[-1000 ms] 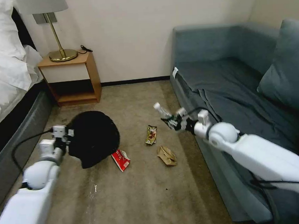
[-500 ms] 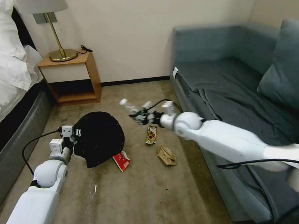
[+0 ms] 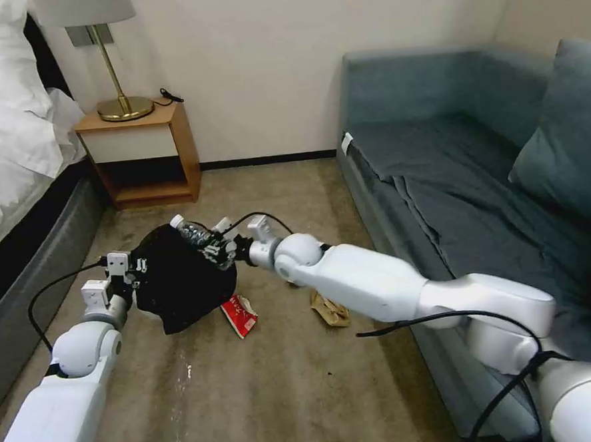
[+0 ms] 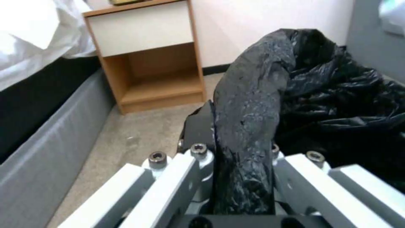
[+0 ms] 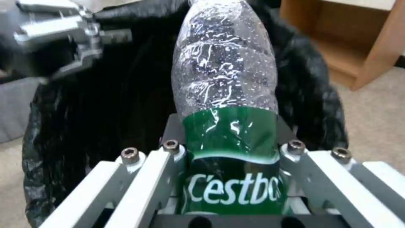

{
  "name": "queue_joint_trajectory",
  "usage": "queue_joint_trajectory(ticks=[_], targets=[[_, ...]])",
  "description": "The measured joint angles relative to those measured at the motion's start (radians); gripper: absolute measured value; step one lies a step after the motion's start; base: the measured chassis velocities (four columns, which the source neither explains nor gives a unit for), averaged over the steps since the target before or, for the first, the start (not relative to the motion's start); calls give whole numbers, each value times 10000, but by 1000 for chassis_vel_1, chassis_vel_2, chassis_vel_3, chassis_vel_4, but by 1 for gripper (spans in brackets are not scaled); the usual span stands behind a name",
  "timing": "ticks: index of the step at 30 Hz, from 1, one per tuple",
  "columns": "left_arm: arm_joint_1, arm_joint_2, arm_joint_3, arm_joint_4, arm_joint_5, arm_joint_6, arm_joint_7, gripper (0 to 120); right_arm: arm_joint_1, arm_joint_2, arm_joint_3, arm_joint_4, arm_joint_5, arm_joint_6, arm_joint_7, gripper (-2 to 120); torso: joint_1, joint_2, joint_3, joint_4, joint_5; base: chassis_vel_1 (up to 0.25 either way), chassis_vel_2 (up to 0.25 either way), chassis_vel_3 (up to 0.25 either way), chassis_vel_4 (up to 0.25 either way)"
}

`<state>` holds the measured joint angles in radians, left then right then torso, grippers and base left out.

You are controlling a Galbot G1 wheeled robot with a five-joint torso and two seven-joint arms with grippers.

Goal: Pick up the trash bin, then pick up the garbage on the floor and place it into the trash bin.

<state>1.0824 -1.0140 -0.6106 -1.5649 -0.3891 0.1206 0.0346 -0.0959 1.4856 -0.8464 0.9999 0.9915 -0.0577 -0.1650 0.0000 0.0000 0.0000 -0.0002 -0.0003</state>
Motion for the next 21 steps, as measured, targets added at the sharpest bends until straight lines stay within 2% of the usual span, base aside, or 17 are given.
queue_joint_trajectory(ticks=[3, 6, 8, 13, 15, 16, 18, 19, 21], targets=[[42, -55, -225, 135, -297, -74, 7, 6, -167, 779, -82, -656, -273, 245, 42, 25, 0, 0, 0, 3, 0, 0, 0, 0, 0], [72, -68, -246, 167, -515, -90, 26, 6, -227, 1195, -200, -849, -296, 348, 68, 25, 0, 0, 0, 4, 0, 0, 0, 0, 0], [76, -76, -246, 197, -546, -117, 51, 6, -250, 1274, -276, -905, -296, 390, 66, 25, 0, 0, 0, 7, 2, 0, 0, 0, 0], [137, -119, -263, 322, -568, -244, 68, 6, -348, 1309, -552, -1376, -403, 625, 309, 25, 0, 0, 0, -2, 1, 0, 0, 0, 0], [243, -113, -331, 323, -575, -317, 75, 6, -402, 1290, -599, -1710, -522, 762, 377, 34, 0, 0, 0, -4, 1, 0, 0, 0, 0], [243, -113, -331, 323, -575, -317, 75, 6, -402, 1290, -599, -1710, -522, 762, 377, 34, 0, 0, 0, -4, 1, 0, 0, 0, 0], [374, -25, -416, 309, -639, -382, 126, 6, -405, 1277, -689, -1793, -550, 788, 386, 45, 0, 1, -1, 1, 2, 0, 0, 0, 0], [374, -25, -416, 309, -639, -382, 126, 6, -405, 1277, -689, -1793, -550, 788, 386, 45, 0, 1, -1, 1, 2, 0, 0, 0, 0], [457, 53, -509, 308, -702, -454, 145, 6, -403, 1268, -729, -1792, -549, 789, 404, 56, 0, 1, 0, 4, 4, 0, 0, 0, 0]])
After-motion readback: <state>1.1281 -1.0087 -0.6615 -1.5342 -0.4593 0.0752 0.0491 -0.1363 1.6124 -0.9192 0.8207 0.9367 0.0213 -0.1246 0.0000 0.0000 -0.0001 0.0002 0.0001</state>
